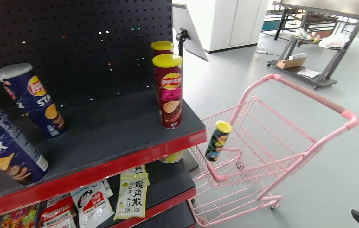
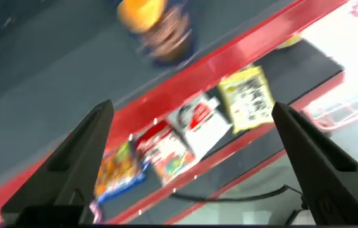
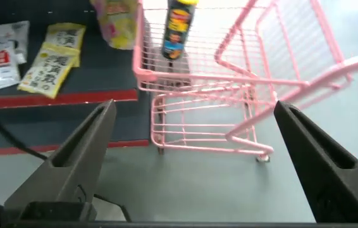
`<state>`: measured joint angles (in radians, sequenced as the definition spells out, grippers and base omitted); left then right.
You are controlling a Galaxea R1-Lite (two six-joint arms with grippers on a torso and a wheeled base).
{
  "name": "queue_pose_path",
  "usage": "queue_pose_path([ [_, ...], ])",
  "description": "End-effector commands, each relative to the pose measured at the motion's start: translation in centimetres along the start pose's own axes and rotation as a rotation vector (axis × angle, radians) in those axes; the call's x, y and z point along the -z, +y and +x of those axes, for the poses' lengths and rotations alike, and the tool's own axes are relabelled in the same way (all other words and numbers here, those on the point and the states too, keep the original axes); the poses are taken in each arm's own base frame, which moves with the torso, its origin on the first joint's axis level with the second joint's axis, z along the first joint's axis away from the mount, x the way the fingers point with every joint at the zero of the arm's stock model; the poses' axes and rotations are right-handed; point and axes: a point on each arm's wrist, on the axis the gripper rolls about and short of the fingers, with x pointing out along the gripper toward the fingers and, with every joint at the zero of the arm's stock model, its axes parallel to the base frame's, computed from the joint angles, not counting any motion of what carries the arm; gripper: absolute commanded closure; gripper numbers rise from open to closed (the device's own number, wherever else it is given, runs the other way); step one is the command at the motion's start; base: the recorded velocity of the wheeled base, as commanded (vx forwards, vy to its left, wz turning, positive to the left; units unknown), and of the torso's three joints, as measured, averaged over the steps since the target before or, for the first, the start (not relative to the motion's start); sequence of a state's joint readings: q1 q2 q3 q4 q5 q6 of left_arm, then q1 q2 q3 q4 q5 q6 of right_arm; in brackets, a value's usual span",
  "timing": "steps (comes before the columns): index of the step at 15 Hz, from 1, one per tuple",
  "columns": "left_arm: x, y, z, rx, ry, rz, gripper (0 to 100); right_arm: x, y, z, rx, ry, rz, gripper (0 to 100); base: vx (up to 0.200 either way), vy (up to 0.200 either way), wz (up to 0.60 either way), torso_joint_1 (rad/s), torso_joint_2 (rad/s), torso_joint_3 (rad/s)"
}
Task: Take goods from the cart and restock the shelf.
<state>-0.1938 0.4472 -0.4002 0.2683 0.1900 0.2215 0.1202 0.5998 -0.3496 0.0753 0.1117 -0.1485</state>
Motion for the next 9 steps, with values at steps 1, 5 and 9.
queue_pose_path([
  [1, -0.01, 0.0, 0.01, -0.001, 0.001, -0.001, 0, 0.0, -0.03, 0.02, 0.007, 0.002, 0.002, 0, 0.0, 0.0, 0.0, 0.0, 0.0, 0.0],
  [5, -0.12, 0.04, -0.07, -0.001, -0.007, 0.0, 0, 0.04, -0.03, -0.04, 0.011, -0.001, 0.003, 0, 0.0, 0.0, 0.0, 0.0, 0.0, 0.0],
  [9, -0.01, 0.03, -0.15, 0.0, -0.012, 0.028, 0, 0.14, -0.11, 0.03, 0.036, 0.009, 0.007, 0, 0.0, 0.0, 0.0, 0.0, 0.0, 0.0],
])
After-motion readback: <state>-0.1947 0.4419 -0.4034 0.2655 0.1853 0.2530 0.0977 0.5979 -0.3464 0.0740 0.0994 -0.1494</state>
